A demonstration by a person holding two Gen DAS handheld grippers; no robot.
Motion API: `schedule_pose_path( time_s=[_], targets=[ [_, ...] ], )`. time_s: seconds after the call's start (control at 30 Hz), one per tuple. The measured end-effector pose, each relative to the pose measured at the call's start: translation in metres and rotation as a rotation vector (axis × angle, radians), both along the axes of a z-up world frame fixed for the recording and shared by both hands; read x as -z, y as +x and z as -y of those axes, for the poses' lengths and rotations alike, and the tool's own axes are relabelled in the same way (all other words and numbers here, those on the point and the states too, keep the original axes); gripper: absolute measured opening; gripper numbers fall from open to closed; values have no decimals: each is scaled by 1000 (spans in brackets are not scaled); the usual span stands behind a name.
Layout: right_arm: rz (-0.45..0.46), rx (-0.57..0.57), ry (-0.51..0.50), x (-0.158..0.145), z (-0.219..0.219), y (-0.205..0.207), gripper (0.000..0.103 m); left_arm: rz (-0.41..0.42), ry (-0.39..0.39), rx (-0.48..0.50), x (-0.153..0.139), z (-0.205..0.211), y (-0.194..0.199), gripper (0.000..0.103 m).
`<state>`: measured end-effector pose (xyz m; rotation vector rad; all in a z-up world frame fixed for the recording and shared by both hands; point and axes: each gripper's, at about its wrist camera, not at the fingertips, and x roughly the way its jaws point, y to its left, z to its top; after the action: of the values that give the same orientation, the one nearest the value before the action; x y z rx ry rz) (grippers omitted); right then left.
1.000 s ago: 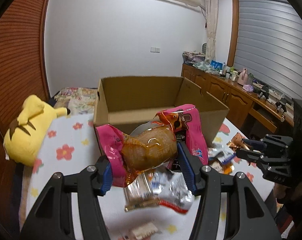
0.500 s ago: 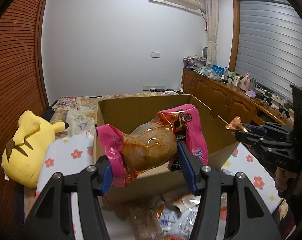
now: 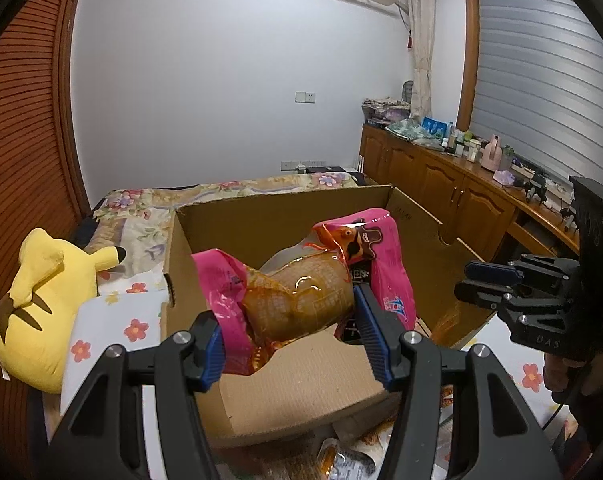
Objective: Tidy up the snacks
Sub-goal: 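Carry both snacks over the box and open both tools to drop them, then move both open tools back to the snack pile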
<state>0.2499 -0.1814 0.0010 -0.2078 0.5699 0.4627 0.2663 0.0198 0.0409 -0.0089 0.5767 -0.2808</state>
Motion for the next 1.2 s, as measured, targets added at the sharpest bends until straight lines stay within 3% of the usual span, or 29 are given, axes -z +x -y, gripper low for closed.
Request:
schedule_pose_path(
  time_s=[0.03,0.67,0.93,1.2],
  targets=[
    [-5,3,-1,1,-1,2,35,-3,1,1,0,1,1,56],
    [-6,-10,-4,5,1,-10,41,-97,63,5,29,20,28,59],
    [-2,-18,-2,4,0,-18,43,-76,60,18,22,21,17,59],
    [23,-7,23,-5,11,-41,47,-28,30,37,6,16,-22,59]
  ],
)
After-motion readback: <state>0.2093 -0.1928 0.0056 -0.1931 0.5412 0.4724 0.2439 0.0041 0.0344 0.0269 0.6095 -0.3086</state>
